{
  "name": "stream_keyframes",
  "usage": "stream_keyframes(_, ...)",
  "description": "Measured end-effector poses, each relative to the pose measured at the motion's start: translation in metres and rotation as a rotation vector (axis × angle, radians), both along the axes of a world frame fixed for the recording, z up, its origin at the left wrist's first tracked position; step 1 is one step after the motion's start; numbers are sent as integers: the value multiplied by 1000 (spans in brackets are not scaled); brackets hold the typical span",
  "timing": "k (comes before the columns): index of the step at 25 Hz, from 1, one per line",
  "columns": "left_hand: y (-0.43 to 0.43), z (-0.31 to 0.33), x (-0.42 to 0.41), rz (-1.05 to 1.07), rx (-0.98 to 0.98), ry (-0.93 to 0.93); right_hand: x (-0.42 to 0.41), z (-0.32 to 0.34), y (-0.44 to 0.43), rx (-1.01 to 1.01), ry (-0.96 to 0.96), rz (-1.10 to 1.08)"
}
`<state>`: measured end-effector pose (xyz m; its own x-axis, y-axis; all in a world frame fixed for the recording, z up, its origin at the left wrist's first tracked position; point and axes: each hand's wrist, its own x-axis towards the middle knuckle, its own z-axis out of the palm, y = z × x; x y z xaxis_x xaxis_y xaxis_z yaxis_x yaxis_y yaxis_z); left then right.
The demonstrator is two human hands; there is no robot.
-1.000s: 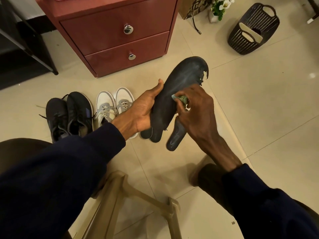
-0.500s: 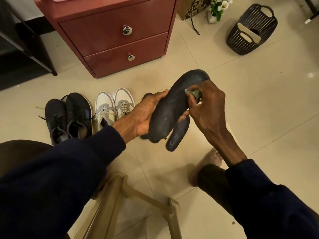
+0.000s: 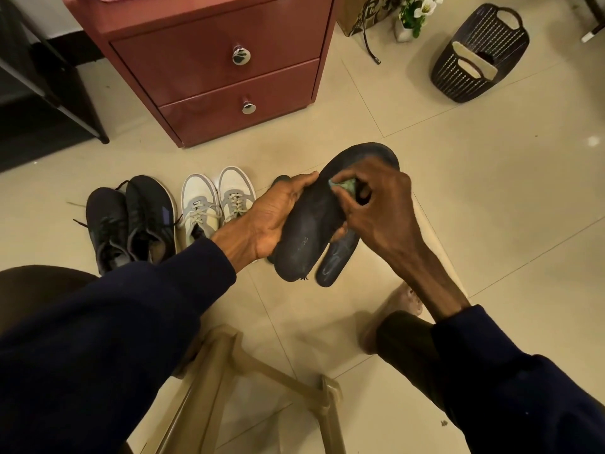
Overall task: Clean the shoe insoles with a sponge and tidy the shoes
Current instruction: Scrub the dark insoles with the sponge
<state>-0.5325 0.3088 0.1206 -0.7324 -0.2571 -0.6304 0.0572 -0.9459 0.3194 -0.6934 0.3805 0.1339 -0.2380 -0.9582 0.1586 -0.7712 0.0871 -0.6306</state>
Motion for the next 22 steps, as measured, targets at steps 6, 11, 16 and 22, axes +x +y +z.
stream_keyframes(6,2,6,0,-45,10,2,-30,-4,-4,-86,-31,-277)
stream_keyframes(11,0,9,1,-45,11,23,-26,-7,-5,-61,-62,-187)
stream_keyframes(16,0,14,2,-53,10,40,-39,-4,-6,-105,-48,-242)
stream_keyframes(22,-5,13,2,29,-3,12,-11,5,-2,-78,-115,-69)
